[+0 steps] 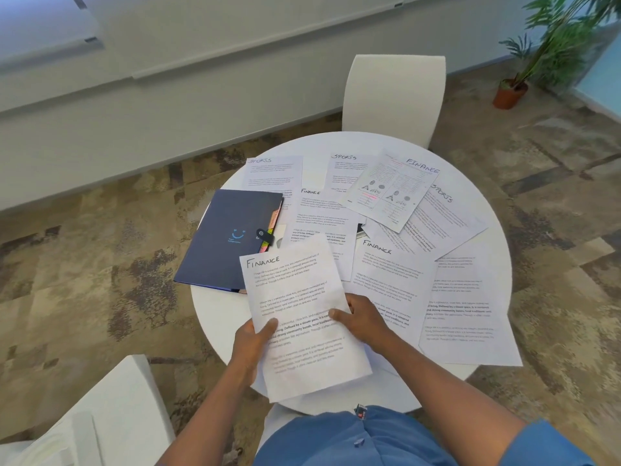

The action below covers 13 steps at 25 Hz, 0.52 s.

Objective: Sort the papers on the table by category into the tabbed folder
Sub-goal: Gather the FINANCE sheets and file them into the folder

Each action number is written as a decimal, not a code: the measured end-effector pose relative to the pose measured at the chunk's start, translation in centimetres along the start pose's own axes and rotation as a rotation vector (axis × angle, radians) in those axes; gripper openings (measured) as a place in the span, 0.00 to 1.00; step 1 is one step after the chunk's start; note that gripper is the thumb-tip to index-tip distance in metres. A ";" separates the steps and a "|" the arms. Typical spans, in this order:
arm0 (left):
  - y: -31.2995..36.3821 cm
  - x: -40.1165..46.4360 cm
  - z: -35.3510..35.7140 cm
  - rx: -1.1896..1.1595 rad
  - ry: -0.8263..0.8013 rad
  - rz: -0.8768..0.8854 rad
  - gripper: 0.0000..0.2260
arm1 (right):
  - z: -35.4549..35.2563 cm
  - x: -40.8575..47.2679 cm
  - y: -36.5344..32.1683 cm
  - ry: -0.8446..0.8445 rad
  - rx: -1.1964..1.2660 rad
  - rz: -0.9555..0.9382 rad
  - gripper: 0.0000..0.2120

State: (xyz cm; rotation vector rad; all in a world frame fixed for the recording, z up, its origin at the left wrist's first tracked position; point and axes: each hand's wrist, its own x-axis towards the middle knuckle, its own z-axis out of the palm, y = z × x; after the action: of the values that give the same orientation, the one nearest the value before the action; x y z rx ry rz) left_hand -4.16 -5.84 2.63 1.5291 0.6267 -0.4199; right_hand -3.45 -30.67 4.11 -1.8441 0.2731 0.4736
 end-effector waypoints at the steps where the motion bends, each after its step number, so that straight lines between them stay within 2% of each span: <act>1: 0.2 0.2 0.3 0.030 -0.009 0.012 0.09 | -0.3 0.1 0.0 0.038 -0.015 0.011 0.04; 3: 0.7 0.6 1.0 0.072 -0.006 0.026 0.08 | -0.7 0.7 0.6 0.168 -0.063 0.055 0.06; 5: 1.1 1.4 1.4 0.090 0.015 0.032 0.08 | -1.2 1.0 1.4 0.353 -0.085 0.175 0.06; 6: 1.2 1.7 1.5 0.092 0.024 0.031 0.08 | -1.6 1.0 1.9 0.433 -0.169 0.253 0.02; 7: 1.3 2.1 1.4 0.095 0.025 0.032 0.08 | -2.0 1.0 2.6 0.494 -0.325 0.324 0.04; 9: 1.5 2.9 1.2 0.106 0.017 0.034 0.09 | -2.8 0.6 4.4 0.543 -0.608 0.463 0.15; 10: 1.6 3.4 1.0 0.115 0.008 0.036 0.09 | -3.1 0.4 5.1 0.574 -0.660 0.515 0.20; 13: 2.2 4.9 0.5 0.149 -0.012 0.032 0.09 | -3.4 0.4 6.5 0.630 -0.589 0.641 0.30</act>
State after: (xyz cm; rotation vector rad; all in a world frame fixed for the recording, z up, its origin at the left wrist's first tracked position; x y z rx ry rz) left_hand 1.07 -5.65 1.34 1.6744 0.5711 -0.4591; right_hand -5.13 -35.94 -0.77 -2.4410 1.2901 0.4104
